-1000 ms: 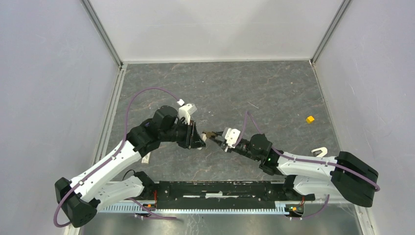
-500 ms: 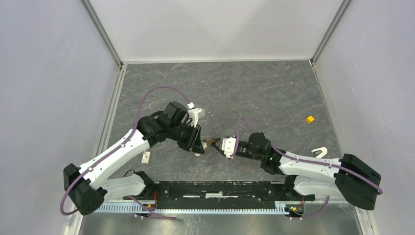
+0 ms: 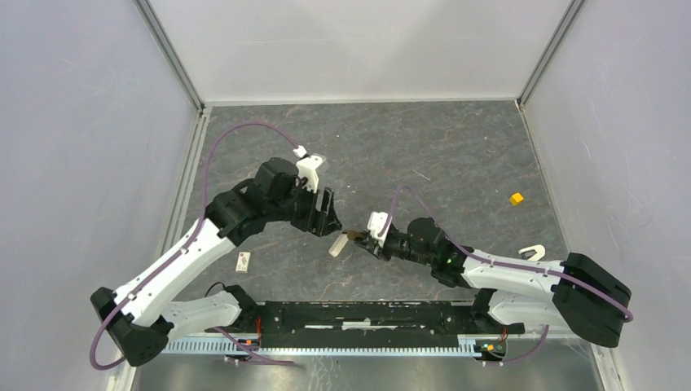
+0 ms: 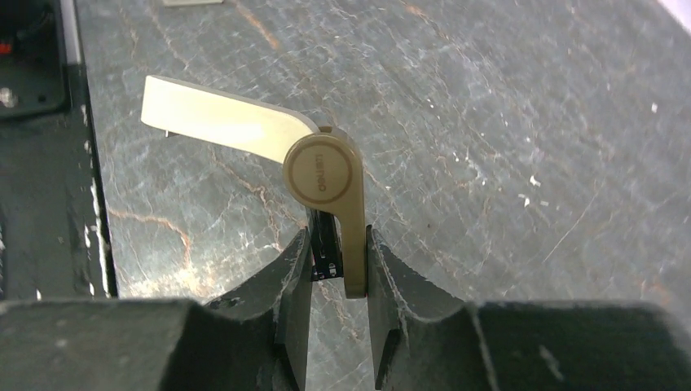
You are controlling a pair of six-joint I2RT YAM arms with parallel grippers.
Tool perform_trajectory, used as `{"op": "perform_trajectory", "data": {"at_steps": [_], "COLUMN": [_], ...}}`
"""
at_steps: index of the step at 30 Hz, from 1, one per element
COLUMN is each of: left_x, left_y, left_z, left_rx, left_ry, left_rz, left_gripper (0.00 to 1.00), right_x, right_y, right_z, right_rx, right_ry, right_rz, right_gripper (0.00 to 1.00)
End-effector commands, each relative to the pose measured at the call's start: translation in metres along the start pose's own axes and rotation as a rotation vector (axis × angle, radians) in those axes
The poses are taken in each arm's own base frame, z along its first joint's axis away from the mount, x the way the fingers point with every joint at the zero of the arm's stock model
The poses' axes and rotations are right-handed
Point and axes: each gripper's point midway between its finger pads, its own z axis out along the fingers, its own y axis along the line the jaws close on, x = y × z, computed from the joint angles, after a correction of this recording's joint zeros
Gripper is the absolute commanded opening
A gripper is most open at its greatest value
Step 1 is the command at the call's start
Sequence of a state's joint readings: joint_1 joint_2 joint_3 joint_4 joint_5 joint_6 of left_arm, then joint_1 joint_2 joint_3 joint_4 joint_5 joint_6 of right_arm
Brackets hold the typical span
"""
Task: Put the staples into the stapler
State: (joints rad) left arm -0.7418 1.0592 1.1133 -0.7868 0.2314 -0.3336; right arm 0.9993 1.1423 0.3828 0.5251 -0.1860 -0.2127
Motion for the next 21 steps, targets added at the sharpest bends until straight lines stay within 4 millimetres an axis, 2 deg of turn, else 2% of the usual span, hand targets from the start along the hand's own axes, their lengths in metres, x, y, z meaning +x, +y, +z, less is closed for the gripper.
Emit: {"op": "perform_trajectory", "data": {"at_steps": [1, 4, 7, 9, 11, 16, 21], "left_x": [-0.044, -0.043, -0.043, -0.043, -0.045, -0.057, -0.071], "left_y": [0.004, 0.002, 0.004, 0.006, 0.011, 0.029, 0.03], "left_z": [-0.019, -0.013, -0.004, 0.003, 0.009, 0.018, 0.026], "left_rx": [-0.064, -0.041, -0.03, -0.023, -0.045, -0.116, -0.102], "left_ry": [-0.215, -0.234, -0.268, -0.298, -0.314, -0.401, -0.473], "left_rz": [0.019, -0.027, -0.087, -0.118, -0.135, -0.191, -0.24], "left_gripper": [0.78, 0.8, 0.84, 0.91, 0.94, 0.95, 0.91], "right_x": [-0.043, -0.04, -0.044, -0.049, -0.054, -0.057, -0.058], "right_y": [-0.033, -0.049, -0.054, -0.055, -0.057, -0.066, -0.067], "right_z": [0.006, 0.007, 0.012, 0.014, 0.017, 0.015, 0.013], "right_rx": [0.164, 0.26, 0.272, 0.273, 0.273, 0.321, 0.324], "right_ry": [-0.07, -0.056, -0.096, -0.139, -0.166, -0.223, -0.251], "right_rz": [0.301, 0.546, 0.738, 0.819, 0.86, 0.915, 0.936], "right_gripper": [0.09, 0.11, 0.1, 0.1, 0.09, 0.09, 0.09]}}
